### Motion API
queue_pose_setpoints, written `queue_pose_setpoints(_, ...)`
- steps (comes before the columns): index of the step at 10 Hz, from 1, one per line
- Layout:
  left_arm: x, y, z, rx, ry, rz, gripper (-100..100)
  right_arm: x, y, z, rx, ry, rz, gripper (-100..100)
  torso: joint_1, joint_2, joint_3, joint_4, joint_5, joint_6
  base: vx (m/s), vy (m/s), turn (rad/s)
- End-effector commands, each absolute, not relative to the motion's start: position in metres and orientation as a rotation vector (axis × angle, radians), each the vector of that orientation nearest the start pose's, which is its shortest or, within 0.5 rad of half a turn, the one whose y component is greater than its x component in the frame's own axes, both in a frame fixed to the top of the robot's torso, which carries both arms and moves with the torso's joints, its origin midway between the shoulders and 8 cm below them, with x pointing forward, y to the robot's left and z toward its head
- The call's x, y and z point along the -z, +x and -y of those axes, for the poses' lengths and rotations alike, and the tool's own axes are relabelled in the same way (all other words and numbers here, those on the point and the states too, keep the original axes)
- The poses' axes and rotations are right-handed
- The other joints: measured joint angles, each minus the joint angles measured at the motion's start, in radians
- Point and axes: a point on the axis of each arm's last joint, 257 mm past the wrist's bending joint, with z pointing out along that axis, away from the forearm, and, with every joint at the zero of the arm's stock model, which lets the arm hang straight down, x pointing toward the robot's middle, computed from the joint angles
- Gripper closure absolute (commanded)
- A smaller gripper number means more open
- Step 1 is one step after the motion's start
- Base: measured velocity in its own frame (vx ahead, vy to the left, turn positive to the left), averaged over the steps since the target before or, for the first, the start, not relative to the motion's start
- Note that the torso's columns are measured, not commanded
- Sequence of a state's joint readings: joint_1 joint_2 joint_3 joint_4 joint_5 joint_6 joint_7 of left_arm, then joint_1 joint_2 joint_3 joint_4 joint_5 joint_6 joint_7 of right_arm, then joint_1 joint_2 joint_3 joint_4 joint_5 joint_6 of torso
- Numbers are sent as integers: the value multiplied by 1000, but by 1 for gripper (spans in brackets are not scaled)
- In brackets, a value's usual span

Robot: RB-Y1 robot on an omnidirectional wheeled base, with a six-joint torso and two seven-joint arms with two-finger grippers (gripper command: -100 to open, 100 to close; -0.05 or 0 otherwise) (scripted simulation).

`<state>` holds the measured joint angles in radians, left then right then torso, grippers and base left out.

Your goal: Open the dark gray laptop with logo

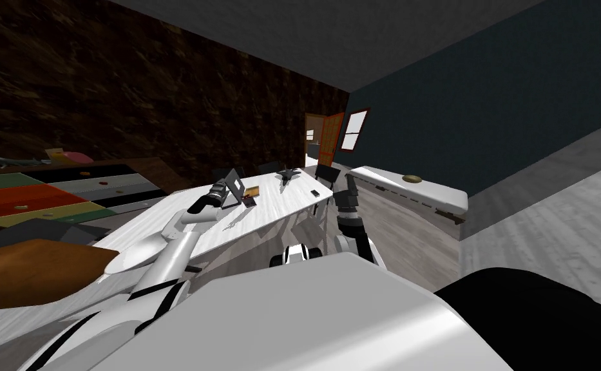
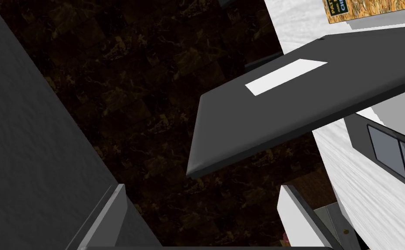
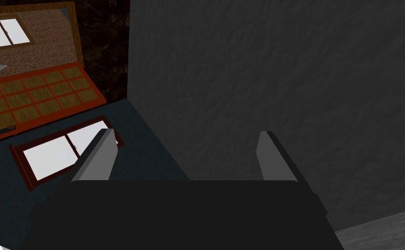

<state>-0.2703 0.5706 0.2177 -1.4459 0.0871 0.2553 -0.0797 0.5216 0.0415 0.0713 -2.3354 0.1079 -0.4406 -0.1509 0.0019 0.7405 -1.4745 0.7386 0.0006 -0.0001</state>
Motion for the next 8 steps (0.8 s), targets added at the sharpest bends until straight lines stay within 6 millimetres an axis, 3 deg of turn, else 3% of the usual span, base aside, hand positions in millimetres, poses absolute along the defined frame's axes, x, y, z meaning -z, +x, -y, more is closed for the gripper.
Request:
queue_pose_setpoints(1, 87, 596, -510, 558, -992, -1258, -100, -31, 346, 251, -1428, 708, -615, 0, -2, 2, 1, 1, -1, 0, 144, 2, 1)
queue_pose_setpoints(3, 86, 596, -507, 576, -992, -1253, -100, -31, 346, 251, -1428, 708, -615, 0, -2, 3, 1, 1, -1, 0, 39, 2, 0)
queue_pose_setpoints(4, 86, 596, -507, 577, -992, -1253, 100, -31, 346, 251, -1428, 708, -615, 0, -2, 3, 2, 1, -1, 0, 6, 0, 4)
queue_pose_setpoints(8, 97, 602, -492, 804, -1161, -1131, 100, -31, 346, 251, -1428, 708, -615, 0, 6, -2, -1, -1, 3, -4, -38, 129, 24)
